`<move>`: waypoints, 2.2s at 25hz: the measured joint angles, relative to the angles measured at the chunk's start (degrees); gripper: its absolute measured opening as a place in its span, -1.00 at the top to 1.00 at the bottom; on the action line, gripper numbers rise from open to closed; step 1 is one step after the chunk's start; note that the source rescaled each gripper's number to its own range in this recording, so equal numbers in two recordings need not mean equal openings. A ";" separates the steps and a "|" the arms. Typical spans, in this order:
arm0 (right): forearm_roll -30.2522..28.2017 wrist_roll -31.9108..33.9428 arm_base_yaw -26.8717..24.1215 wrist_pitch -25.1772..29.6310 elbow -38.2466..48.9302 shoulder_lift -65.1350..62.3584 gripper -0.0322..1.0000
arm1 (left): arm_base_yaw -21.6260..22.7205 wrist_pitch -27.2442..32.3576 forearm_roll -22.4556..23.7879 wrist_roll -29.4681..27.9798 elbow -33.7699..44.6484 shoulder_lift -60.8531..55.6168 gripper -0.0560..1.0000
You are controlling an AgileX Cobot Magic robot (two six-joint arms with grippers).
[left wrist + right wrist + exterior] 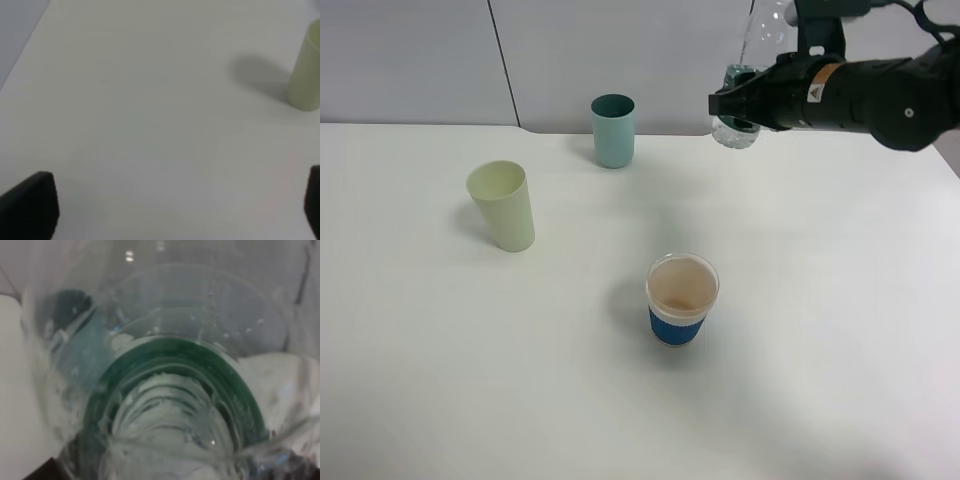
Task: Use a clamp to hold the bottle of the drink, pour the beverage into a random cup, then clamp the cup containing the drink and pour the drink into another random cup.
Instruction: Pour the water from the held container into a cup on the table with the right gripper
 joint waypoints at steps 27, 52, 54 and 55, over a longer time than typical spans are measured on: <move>-33.95 10.70 21.54 39.80 -35.66 18.64 0.94 | 0.00 0.00 0.00 0.00 0.00 0.00 -1.00; -54.76 -0.99 28.83 43.03 -39.59 27.54 0.94 | 0.00 0.00 0.00 0.00 0.00 0.00 -1.00; -55.43 -0.99 28.99 43.13 -39.59 27.87 0.94 | 0.00 0.00 0.00 0.00 0.00 0.00 -1.00; -56.10 -0.99 28.99 43.35 -39.59 28.18 0.94 | 0.00 0.00 0.00 0.00 0.00 0.00 -1.00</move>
